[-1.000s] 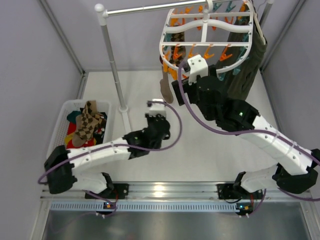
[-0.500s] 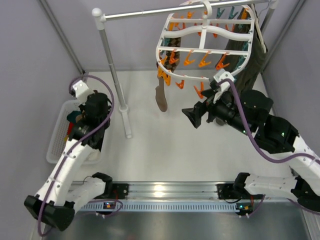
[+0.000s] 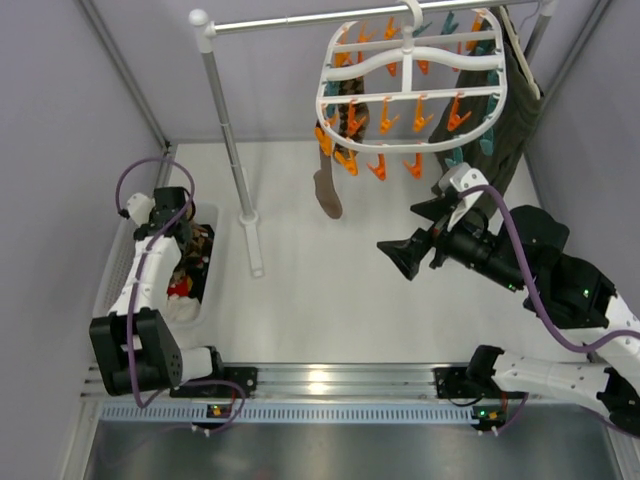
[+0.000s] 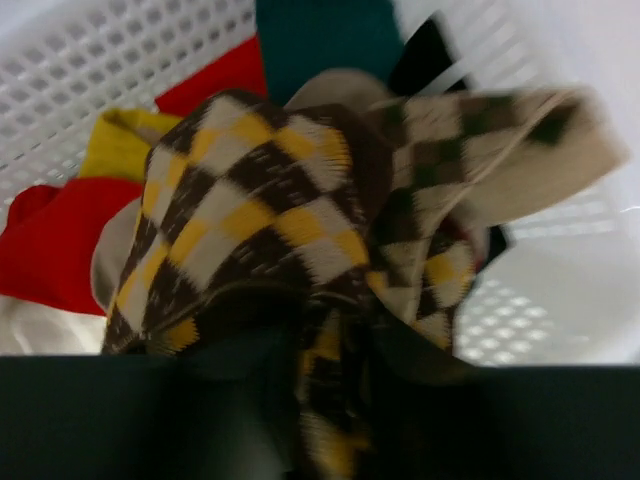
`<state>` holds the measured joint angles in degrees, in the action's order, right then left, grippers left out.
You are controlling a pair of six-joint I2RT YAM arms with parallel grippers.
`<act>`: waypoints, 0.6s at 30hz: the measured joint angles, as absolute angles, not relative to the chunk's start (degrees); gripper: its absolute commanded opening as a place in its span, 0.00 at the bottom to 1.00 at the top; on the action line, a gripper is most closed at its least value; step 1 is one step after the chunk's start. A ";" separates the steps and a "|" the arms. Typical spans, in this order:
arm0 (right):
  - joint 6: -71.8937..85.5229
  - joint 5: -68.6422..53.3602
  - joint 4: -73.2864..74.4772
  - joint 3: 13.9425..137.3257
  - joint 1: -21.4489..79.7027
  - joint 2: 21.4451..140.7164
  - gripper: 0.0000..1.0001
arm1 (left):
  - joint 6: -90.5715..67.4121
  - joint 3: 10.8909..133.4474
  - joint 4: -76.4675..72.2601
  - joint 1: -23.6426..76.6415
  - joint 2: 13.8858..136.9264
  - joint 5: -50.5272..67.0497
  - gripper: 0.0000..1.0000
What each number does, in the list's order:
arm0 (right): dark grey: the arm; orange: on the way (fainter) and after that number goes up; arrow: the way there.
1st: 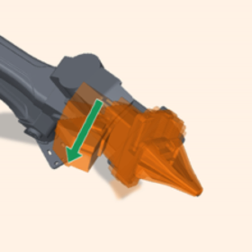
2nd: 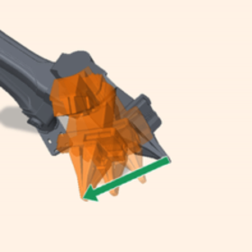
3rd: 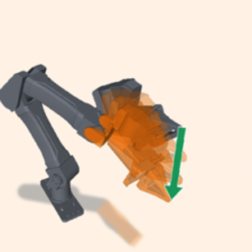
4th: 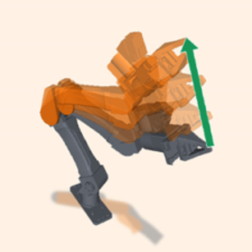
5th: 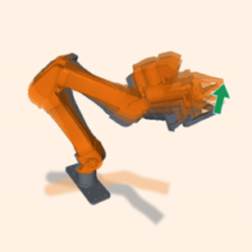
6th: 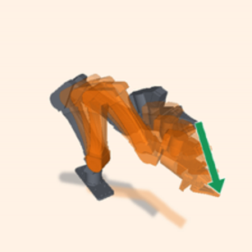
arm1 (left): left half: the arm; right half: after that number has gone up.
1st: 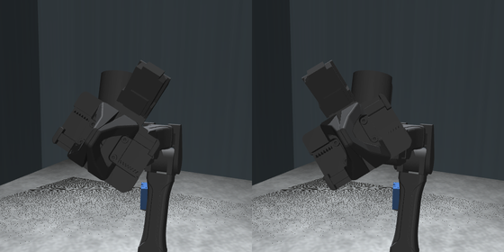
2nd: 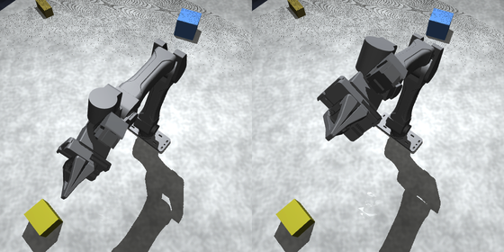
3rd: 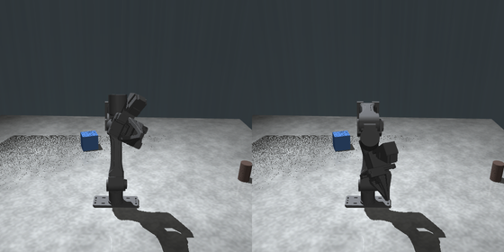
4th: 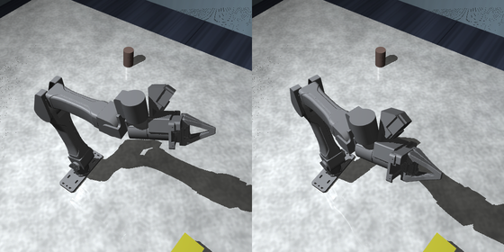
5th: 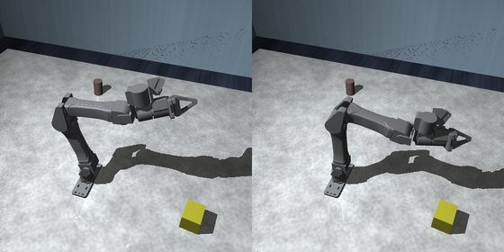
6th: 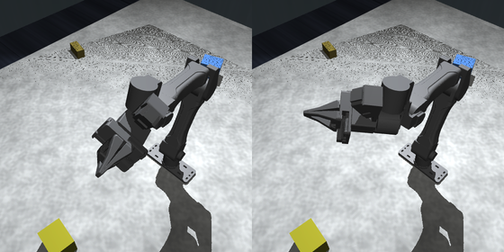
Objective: Remove the socks clipped to the hanger
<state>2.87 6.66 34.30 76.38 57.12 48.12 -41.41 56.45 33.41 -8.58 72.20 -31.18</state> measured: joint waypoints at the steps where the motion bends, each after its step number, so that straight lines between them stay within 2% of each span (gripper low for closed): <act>1: 3.03 6.66 34.30 76.38 57.12 47.97 1.00 | -42.24 55.27 33.52 -8.60 73.49 -30.96 0.80; 3: 3.31 6.96 34.13 76.03 57.12 47.40 0.99 | -44.45 53.04 33.76 -8.62 74.28 -30.81 0.96; 4: 3.60 7.31 34.09 75.37 57.12 46.48 1.00 | -45.45 52.07 34.06 -8.64 74.11 -30.85 0.98; 8: 5.23 9.04 34.06 72.27 57.12 41.32 1.00 | -46.81 50.94 34.57 -8.69 70.22 -30.52 0.98; 14: 8.73 12.01 32.73 64.86 57.12 30.85 1.00 | -45.01 50.94 34.28 -8.75 54.41 -27.03 0.98; 18: 10.46 12.86 32.34 61.41 57.12 28.69 0.99 | -41.82 51.00 34.30 -8.75 48.42 -24.18 0.99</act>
